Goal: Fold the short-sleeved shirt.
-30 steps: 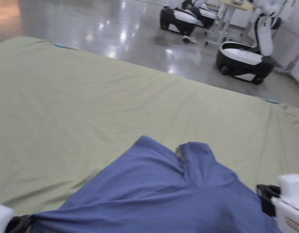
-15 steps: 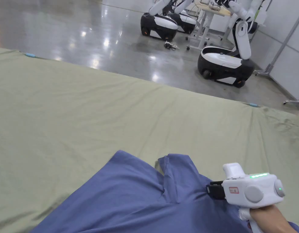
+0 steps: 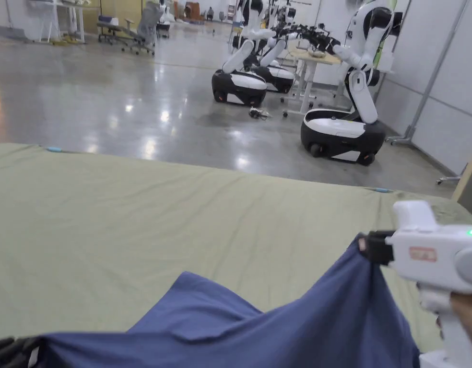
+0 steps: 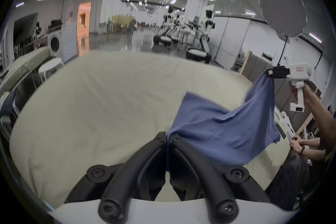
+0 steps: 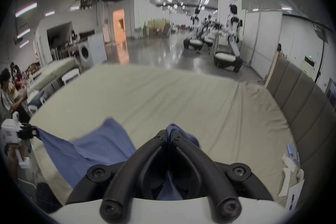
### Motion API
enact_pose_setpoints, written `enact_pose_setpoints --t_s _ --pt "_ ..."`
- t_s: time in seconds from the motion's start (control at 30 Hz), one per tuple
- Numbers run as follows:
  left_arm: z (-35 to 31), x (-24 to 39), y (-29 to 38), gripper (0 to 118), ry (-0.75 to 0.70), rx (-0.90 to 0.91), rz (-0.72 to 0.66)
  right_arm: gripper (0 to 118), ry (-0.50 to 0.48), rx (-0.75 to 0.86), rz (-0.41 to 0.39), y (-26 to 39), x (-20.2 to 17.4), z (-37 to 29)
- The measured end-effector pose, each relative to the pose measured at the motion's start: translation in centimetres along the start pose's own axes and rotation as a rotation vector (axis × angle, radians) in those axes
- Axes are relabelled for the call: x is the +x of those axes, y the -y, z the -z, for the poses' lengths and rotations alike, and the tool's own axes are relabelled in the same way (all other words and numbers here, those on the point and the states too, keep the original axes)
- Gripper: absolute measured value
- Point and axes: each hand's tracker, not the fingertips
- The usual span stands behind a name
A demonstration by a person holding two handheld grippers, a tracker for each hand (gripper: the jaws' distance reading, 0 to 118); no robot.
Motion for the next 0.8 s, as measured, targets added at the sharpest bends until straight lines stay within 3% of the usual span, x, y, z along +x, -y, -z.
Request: enact_pose_setpoints --t_s 0.1,0.37,0.47,0.57,0.63,0.8 --pt "-0.6 2.2 -6.8 0 0.016 0.086 -0.008 3 0.003 0.111 0.034 -5.3 1.8 -5.2" --pt "0.5 4.9 -23.5 0 -0.035 0.252 0.043 3 0.162 0.391 0.083 -18.3 6.4 -15.3" --pt "0.1 6.6 -30.4 0 -0.066 0.314 0.07 3 0.214 0.473 0.072 -22.9 7.7 -16.9" --pt "-0.4 8.7 -35.8 0 -0.153 0.396 0.157 3 0.207 0.557 0.143 -26.6 8.5 -18.1" --pt "-0.5 10.6 -39.1 0 -0.205 0.412 0.193 3 0.198 0.569 0.148 -29.1 9.2 -18.2" --pt "-0.8 12.1 -44.3 0 -0.249 0.472 0.171 3 0.197 0.621 0.146 -32.6 9.2 -16.6"
